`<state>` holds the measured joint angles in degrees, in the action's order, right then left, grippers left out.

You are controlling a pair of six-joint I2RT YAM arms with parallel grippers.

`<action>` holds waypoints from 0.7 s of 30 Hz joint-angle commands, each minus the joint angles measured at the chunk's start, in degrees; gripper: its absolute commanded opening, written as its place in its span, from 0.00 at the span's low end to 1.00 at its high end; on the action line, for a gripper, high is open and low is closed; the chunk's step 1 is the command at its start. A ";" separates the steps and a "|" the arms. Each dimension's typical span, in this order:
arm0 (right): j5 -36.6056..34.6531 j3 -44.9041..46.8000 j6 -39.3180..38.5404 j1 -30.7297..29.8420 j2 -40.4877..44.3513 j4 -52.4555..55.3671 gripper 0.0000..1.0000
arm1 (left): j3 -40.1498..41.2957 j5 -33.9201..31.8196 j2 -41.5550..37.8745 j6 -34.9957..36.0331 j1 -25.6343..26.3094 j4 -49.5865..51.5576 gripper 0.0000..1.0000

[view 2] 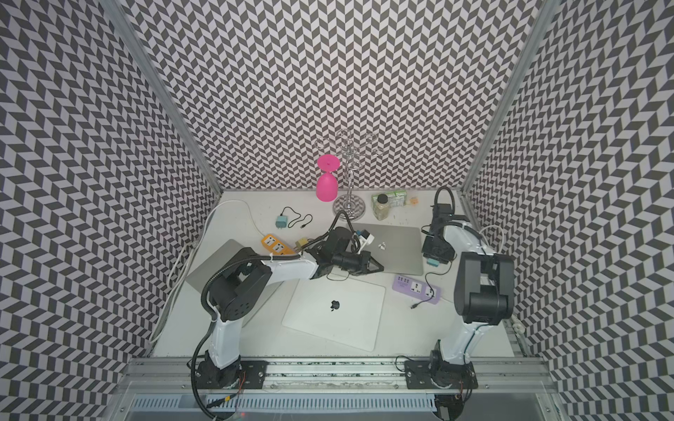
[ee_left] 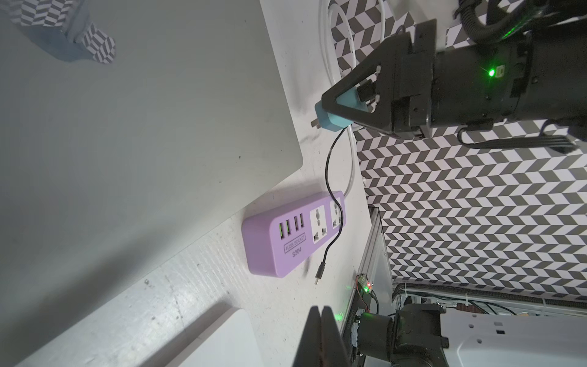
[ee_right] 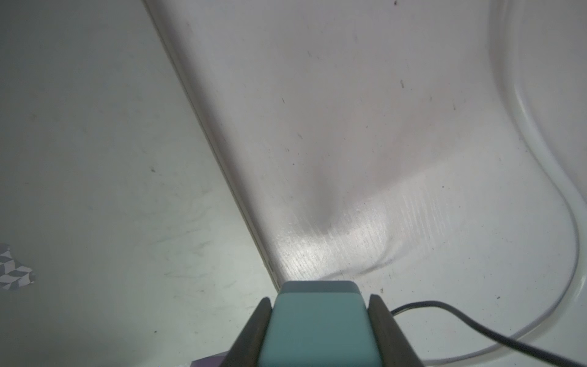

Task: Unplug the laptop charger
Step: Place the plug at the center of the board.

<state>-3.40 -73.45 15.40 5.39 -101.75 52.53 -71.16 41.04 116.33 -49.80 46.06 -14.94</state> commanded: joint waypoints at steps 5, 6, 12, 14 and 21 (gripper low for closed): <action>1.03 -2.58 -1.23 0.08 -3.26 0.73 0.34 | -0.73 0.71 0.21 -0.25 -0.61 -0.88 0.00; 0.66 -2.43 -1.28 0.14 -3.64 0.64 0.34 | -0.89 0.81 0.36 -0.23 -0.62 -0.73 0.00; 2.20 -4.05 -1.84 0.15 -6.38 1.08 0.37 | -0.92 0.88 0.65 0.01 -0.73 -0.35 0.00; 1.58 -4.50 -1.86 0.15 -7.31 1.08 0.40 | -0.70 0.83 0.74 0.03 -0.93 -0.35 0.00; 0.56 -6.68 -2.03 0.24 -9.63 0.40 0.58 | -0.04 0.53 0.66 -0.03 -1.37 -0.44 0.00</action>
<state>-1.91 -78.43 13.91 5.41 -110.19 53.76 -71.16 41.41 116.36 -49.78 45.10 -14.92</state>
